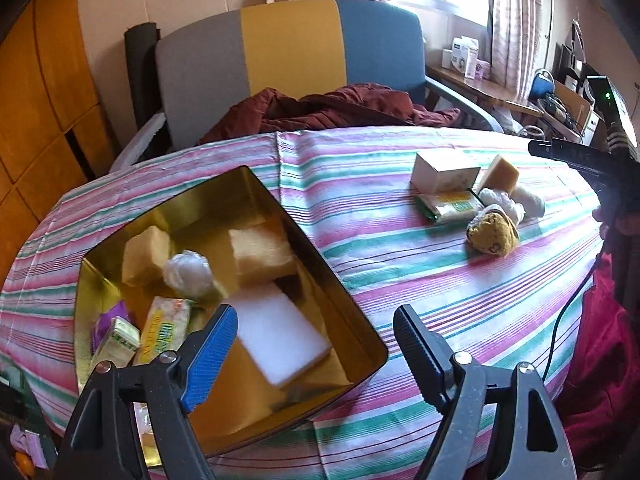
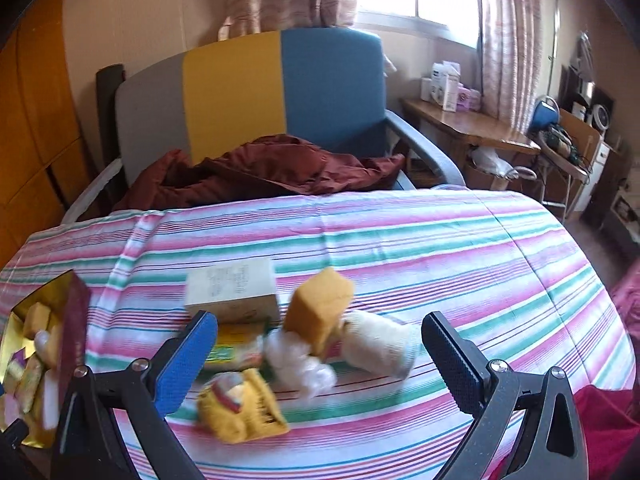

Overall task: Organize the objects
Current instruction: 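Move both grippers from the gold tray back to the pile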

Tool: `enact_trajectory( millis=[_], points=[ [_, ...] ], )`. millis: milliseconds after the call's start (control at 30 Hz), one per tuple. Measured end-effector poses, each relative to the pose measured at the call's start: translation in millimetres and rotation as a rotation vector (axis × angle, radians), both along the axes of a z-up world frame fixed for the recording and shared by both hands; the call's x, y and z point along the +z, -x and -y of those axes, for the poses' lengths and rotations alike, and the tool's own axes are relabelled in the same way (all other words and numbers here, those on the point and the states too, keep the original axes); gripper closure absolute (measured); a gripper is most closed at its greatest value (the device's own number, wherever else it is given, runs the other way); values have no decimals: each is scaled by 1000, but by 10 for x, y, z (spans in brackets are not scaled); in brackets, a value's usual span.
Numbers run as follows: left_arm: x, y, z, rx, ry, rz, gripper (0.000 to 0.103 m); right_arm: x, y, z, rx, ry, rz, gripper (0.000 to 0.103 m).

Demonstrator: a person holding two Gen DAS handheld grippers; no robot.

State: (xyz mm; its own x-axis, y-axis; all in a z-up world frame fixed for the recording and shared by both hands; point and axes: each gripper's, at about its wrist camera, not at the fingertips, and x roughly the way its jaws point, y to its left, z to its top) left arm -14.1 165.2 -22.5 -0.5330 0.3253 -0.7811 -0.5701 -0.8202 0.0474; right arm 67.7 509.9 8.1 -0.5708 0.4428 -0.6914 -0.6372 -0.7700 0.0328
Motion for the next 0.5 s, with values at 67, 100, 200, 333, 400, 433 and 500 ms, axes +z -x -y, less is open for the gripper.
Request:
enact_trajectory(
  millis=[67, 100, 200, 333, 400, 433, 500],
  points=[
    [-27, 26, -58, -6, 4, 16, 21, -49, -54, -104, -23, 24, -9, 0],
    [-40, 44, -84, -10, 7, 25, 21, -65, -78, -137, -31, 33, -13, 0],
    [-72, 106, -194, -22, 11, 54, 21, -81, -156, -239, -54, 69, -34, 0],
    [-76, 170, -375, -53, 6, 77, 21, -86, -287, -398, -105, 135, -71, 0],
    [-76, 203, -490, -70, 13, 71, 21, -100, -361, -480, -139, 163, -86, 0],
    [-80, 227, -554, -81, 16, 71, 21, -106, -383, -510, -151, 172, -87, 0],
    [-95, 284, -677, -98, 35, 74, 21, -107, -418, -547, -170, 183, -92, 0]
  ],
)
